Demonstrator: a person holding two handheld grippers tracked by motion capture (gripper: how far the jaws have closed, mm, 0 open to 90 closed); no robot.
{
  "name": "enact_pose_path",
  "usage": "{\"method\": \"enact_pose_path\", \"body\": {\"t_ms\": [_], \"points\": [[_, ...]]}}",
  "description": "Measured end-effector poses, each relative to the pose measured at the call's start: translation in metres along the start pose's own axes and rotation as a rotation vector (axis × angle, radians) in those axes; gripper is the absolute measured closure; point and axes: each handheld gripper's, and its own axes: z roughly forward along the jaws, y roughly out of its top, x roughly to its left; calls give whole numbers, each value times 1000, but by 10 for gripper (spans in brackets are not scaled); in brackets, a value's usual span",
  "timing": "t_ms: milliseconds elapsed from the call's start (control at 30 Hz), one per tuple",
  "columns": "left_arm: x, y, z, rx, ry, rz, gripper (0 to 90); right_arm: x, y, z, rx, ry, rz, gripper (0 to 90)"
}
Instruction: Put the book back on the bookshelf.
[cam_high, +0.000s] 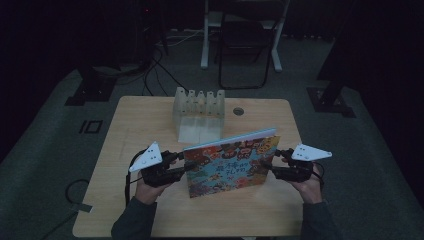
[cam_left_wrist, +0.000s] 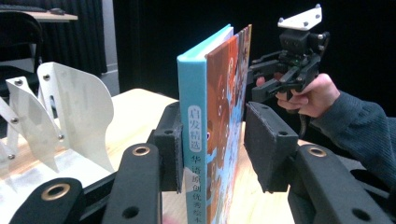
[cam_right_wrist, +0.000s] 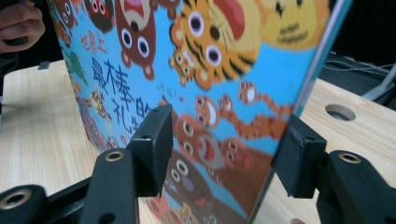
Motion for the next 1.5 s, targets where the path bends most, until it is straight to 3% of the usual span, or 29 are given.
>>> {"method": "enact_pose_path", "body": {"t_ms": [267,400,600,733,867,1000,1233,1500], "points": [[0,-5,1,-17,-10,29,606,-3,-10,-4,11,-12,21,430],[-3,-8,5,9,-28,46,630,-3,-13,-4,11,-11,30,430],[-5,-15,12,12,22,63,639,-3,-15,-5,23,-18,32,428],[-4,-17,14,12,2,44,657,-5,-18,-5,33,-17,40,423],[-5,-21,18,18,-48,14,682,-5,-22,-5,37,-21,50,423],[-9,-26,24,28,-71,15,699,-5,-24,-5,37,-22,58,422],[-12,-31,32,20,-114,9,660,-4,-29,-7,36,-23,68,420],[-17,-34,37,31,-99,22,547,-4,-34,-8,43,-25,77,419]]}}
